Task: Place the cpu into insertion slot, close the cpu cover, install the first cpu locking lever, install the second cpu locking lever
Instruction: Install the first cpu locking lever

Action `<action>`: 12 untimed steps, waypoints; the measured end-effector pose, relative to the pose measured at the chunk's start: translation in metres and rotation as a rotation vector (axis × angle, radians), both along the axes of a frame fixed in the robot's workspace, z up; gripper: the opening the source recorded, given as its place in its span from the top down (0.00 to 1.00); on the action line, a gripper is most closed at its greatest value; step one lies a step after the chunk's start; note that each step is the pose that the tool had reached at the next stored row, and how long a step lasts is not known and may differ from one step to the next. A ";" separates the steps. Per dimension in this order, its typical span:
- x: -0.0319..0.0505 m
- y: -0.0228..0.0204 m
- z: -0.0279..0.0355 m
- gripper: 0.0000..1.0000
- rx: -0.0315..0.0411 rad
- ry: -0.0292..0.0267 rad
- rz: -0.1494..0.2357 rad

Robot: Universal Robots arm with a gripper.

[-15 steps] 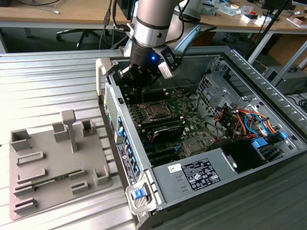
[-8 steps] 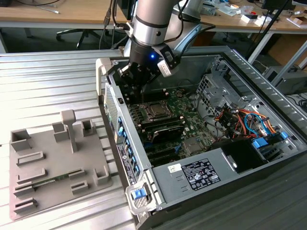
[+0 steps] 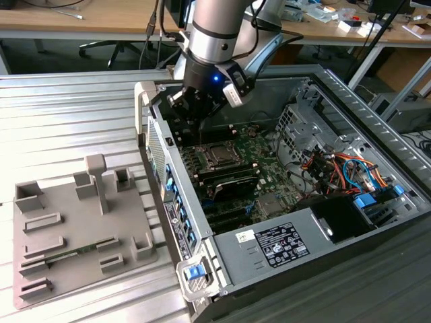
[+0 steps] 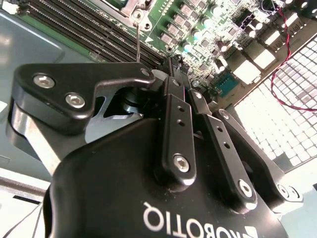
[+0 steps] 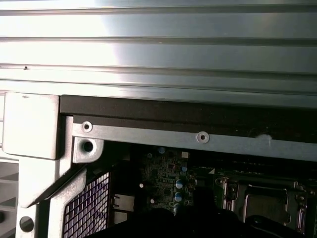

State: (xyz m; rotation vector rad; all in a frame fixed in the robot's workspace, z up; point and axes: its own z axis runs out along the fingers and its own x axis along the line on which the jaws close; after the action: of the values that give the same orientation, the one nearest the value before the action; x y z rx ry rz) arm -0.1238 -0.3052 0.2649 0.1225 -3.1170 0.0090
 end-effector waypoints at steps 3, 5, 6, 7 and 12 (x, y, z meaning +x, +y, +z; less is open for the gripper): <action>0.0015 0.0000 -0.0001 0.89 0.0000 -0.0001 0.000; 0.0032 0.0002 -0.0001 0.89 0.0000 0.0000 0.000; 0.0036 0.0003 -0.0001 0.89 0.0001 -0.0001 0.000; 0.0042 0.0004 -0.0001 0.89 0.0000 -0.0001 0.000; 0.0064 0.0011 -0.0002 0.89 0.0000 0.0000 0.000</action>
State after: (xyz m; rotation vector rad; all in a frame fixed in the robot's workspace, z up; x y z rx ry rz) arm -0.1174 -0.3041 0.2648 0.1225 -3.1171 0.0089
